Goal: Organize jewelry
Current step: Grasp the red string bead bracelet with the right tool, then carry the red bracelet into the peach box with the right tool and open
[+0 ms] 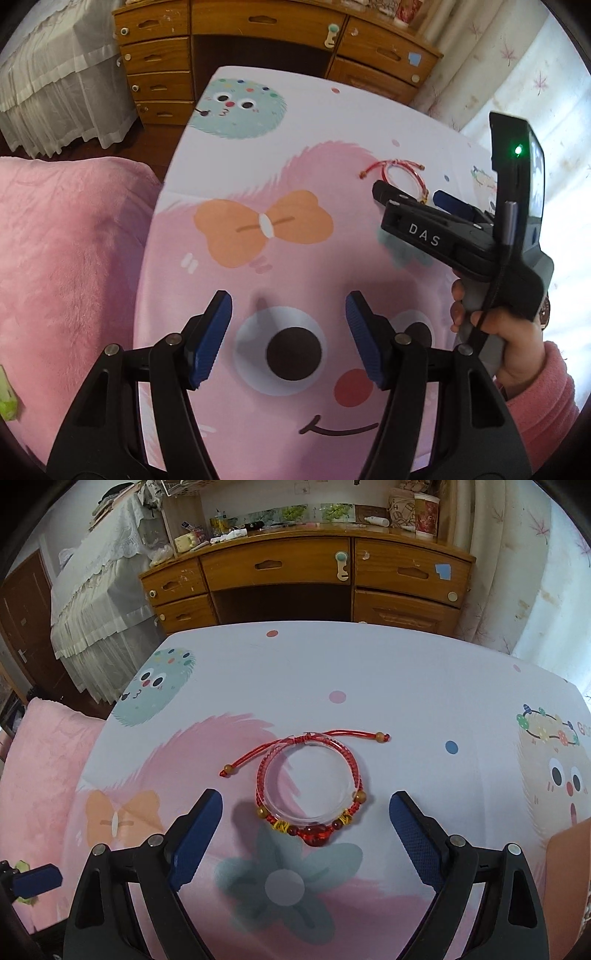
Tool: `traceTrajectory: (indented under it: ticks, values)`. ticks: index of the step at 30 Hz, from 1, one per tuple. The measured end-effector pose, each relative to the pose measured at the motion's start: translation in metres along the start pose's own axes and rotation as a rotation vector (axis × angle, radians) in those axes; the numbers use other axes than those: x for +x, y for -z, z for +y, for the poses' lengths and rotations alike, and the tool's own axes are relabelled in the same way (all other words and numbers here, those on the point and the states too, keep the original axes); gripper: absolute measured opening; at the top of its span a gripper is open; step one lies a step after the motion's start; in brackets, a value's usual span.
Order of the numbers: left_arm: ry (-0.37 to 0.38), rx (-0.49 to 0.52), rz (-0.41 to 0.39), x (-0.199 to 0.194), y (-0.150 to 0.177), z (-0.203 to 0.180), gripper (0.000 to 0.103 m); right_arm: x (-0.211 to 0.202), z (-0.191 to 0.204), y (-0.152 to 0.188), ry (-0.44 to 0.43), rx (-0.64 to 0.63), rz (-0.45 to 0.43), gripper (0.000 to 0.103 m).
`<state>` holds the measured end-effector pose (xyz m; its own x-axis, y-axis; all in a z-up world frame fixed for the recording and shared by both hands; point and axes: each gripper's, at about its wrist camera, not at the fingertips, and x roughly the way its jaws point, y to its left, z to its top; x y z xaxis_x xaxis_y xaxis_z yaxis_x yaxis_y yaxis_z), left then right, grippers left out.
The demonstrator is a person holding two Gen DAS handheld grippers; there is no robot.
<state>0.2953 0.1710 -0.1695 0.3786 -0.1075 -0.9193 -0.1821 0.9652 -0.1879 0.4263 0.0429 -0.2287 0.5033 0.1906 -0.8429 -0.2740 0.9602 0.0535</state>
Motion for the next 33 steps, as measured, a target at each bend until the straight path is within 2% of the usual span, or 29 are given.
traceTrajectory:
  ticks: [3,5,13,18,24,28,33]
  values:
    - [-0.002,-0.011,-0.005,-0.003,0.001,0.009,0.061,0.008,0.009,-0.002,0.055,-0.039,-0.015,0.072]
    - [-0.002,-0.018,-0.007,-0.004,0.001,0.014,0.061,0.01,0.012,-0.004,0.056,-0.042,-0.023,0.062]
    - [-0.013,0.0,-0.021,-0.017,0.006,0.021,0.061,-0.011,0.003,-0.004,0.022,0.007,-0.02,0.061]
    - [-0.009,0.03,-0.005,-0.032,0.012,0.015,0.061,-0.057,-0.007,0.003,0.016,0.03,-0.026,0.061]
    - [-0.021,0.094,0.001,-0.059,0.029,-0.001,0.061,-0.136,-0.029,0.025,0.026,0.039,-0.04,0.061]
    - [0.008,0.129,0.024,-0.073,0.048,-0.013,0.061,-0.186,-0.057,0.055,0.025,0.055,-0.068,0.061]
    - [0.045,0.094,0.024,-0.087,0.071,-0.031,0.061,-0.239,-0.098,0.101,0.072,0.111,-0.132,0.061]
